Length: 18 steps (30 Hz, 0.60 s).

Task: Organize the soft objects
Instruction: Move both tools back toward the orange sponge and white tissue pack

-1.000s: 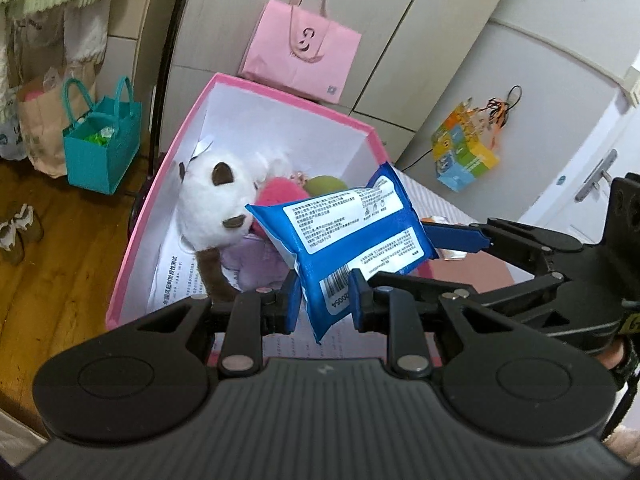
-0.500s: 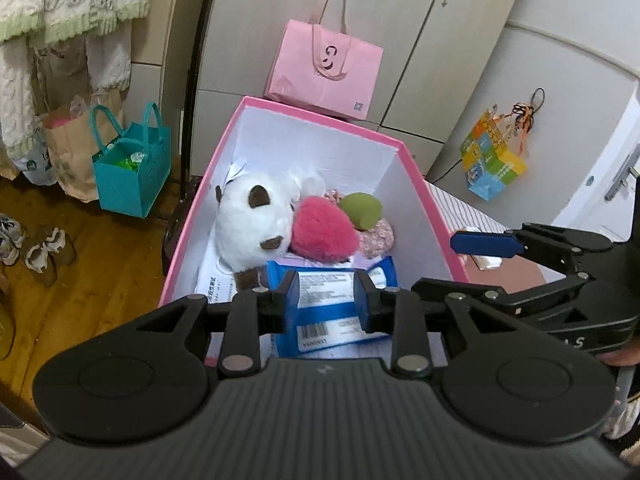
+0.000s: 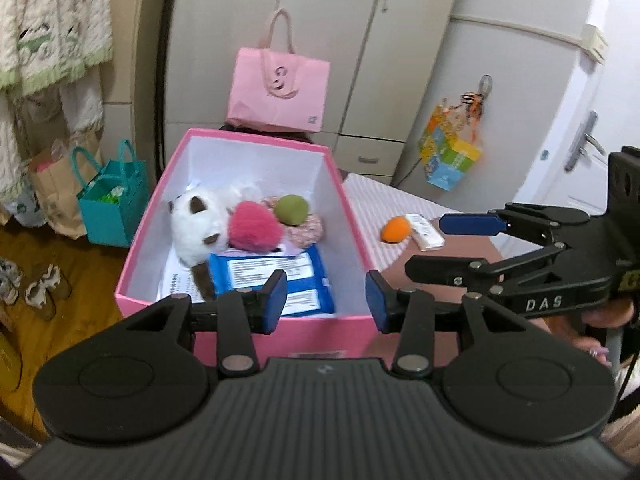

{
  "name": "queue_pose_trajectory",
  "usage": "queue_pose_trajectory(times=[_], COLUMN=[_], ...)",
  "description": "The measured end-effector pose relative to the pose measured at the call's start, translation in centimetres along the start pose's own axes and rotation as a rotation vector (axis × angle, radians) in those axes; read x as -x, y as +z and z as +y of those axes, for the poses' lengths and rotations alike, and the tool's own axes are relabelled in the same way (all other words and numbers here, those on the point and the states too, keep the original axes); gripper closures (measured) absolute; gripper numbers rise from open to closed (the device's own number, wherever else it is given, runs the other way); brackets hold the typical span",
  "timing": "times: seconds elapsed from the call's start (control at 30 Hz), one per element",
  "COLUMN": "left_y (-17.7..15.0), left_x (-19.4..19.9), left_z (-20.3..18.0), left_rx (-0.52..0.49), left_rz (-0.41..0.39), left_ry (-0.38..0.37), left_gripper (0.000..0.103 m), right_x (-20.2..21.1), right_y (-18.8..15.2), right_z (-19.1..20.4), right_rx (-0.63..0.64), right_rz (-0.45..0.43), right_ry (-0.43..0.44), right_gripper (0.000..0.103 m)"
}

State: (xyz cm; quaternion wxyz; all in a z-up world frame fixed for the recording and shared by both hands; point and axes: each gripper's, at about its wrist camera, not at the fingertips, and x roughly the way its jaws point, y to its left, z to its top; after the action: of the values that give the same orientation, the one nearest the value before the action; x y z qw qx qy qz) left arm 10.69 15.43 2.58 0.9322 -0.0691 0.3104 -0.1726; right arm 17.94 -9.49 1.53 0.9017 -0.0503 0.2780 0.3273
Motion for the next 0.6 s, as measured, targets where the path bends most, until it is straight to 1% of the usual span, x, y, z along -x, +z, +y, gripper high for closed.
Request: queue_pose_trajectory(times=[0.17,0.23,0.33,0.47,0.6], left_y=[-0.3,-0.3,-0.2,0.1,0.2], left_x=[1.3,1.6,1.4,0.2,-2.0], left_z=[-3.0,-4.4,-6.6,-9.1,-11.0], left_rx=[-0.039,-0.064,-0.103,-0.136,-0.165], left_rz=[0.013,0.014,0.017,0.019,0.025], left_ry=[-0.089,-0.112,-0.127,-0.145,-0.115], left_gripper=[0.061,0.061,0.06,0.059,0.058], right_x=[3.9,5.4,7.4,9.3,10.5], right_y=[-1.2,-1.7,-2.6,-3.7,-4.9], right_z=[-1.4,-2.1,-3.0,-4.6,-6.8], right_rx=[-0.015,-0.024,-0.041,-0.047,-0.068], right_rz=[-0.03,-0.039,-0.048,-0.068,-0.086], right_ry=[-0.023,-0.024,-0.021,-0.055,-0.09], right_gripper=[0.022,0.022,0.022,0.021,0.021])
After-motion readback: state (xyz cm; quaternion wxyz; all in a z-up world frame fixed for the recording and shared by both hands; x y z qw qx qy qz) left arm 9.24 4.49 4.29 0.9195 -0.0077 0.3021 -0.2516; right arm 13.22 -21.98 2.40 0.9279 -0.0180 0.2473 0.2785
